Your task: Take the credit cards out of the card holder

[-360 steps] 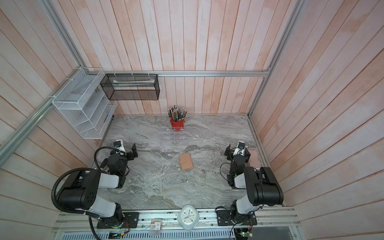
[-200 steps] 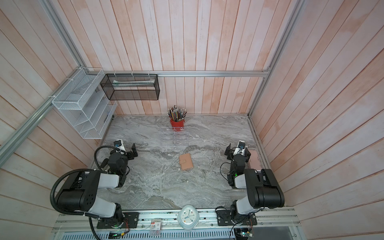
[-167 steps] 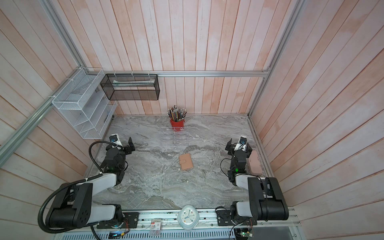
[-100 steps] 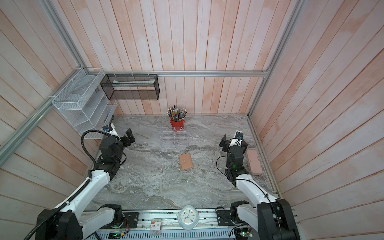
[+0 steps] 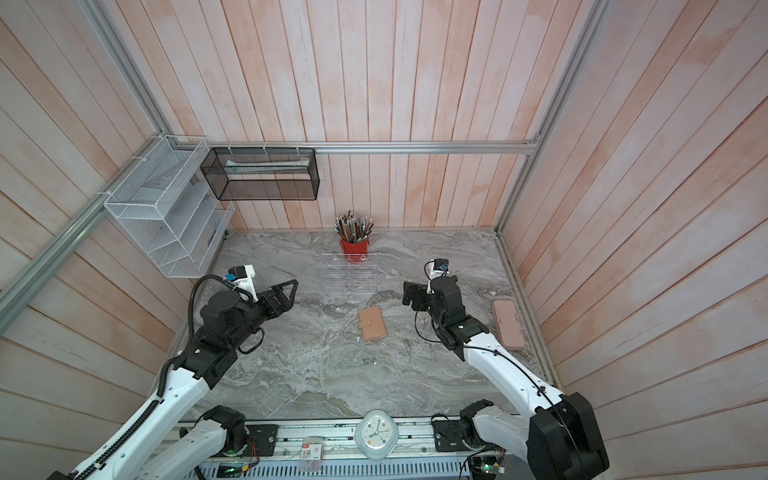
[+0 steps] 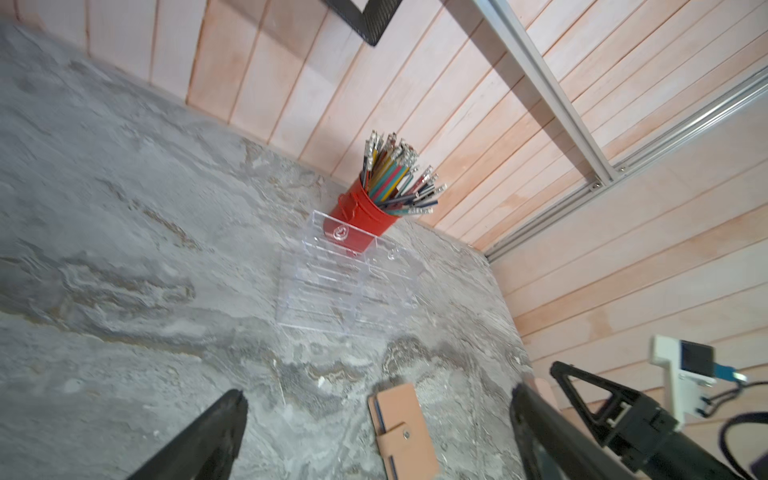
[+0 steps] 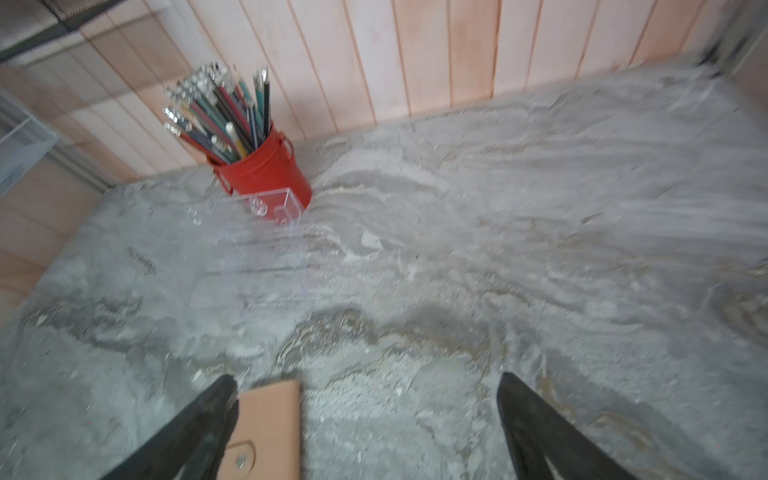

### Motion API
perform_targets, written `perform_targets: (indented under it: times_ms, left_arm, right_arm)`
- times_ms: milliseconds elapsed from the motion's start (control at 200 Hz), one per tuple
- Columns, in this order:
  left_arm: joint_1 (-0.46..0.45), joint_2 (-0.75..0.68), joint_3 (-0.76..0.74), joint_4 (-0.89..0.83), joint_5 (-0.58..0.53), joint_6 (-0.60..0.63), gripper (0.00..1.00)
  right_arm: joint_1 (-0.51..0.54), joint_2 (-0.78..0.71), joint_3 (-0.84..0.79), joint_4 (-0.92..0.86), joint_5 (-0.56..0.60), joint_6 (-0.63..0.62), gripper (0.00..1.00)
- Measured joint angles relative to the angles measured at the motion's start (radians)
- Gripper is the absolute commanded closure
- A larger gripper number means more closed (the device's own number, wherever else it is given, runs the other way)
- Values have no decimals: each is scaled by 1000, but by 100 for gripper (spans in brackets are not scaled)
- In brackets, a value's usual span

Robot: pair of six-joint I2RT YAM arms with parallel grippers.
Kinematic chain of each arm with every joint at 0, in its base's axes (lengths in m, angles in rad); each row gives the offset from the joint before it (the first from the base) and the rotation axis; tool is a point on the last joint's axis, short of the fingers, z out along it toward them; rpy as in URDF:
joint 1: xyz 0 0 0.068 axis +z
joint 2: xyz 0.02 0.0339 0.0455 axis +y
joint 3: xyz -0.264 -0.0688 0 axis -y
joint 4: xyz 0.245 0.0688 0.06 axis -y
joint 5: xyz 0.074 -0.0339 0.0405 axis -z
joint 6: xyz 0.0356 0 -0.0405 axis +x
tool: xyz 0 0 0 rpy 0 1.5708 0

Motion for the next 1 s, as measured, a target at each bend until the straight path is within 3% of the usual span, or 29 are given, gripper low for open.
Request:
perform_targets:
  times_ms: [230, 405, 740, 1000]
  left_arm:
    - [-6, -11, -90, 19, 105, -143, 0]
    - [-14, 34, -106, 55, 196, -224, 0]
    - [-27, 63, -107, 103, 287, -264, 0]
    - [-47, 158, -107, 152, 337, -293, 0]
  right_arm:
    - [143, 123, 69, -95, -130, 72, 2]
    - [191, 261, 137, -110, -190, 101, 2]
    - [153, 412, 146, -109, -362, 124, 11]
    - [56, 423, 111, -66, -511, 110, 24]
